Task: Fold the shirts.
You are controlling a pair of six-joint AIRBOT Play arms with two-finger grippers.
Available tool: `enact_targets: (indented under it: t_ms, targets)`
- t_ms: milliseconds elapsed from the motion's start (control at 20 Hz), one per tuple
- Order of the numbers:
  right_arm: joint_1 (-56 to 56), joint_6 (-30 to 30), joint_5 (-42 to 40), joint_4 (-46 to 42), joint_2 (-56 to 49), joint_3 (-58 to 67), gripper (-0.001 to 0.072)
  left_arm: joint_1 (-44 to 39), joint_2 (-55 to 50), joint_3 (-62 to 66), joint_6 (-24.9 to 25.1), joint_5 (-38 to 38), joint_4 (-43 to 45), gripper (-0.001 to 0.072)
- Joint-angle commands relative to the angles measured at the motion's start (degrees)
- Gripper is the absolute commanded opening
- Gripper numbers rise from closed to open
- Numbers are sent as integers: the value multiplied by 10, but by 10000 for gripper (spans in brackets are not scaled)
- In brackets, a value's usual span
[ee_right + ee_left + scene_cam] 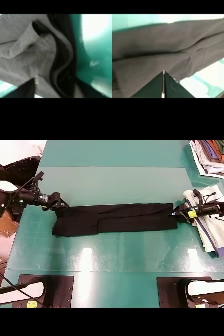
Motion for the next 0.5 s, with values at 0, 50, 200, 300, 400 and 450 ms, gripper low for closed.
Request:
enact_targets:
  t_ms: [0, 50, 200, 300, 400, 450]
  targets:
    - [25, -11, -21, 14, -16, 12, 236, -64, -1, 0, -16, 42, -3, 26]
    - [30, -15, -19, 13, -12, 22, 80, -92, -1, 0, -22, 68, -2, 26]
    - [33, -18, 5, 15, 14, 57, 17, -185, -15, 10, -37, 149, 9, 25]
    - [41, -18, 38, 25, 40, 95, 17, -233, -55, 46, -45, 157, 9, 25]
    - [59, -10, 66, 44, 69, 141, 17, -275, -111, 97, -61, 152, 9, 25]
    - [75, -2, 75, 60, 83, 166, 17, -297, -140, 122, -64, 152, 8, 25]
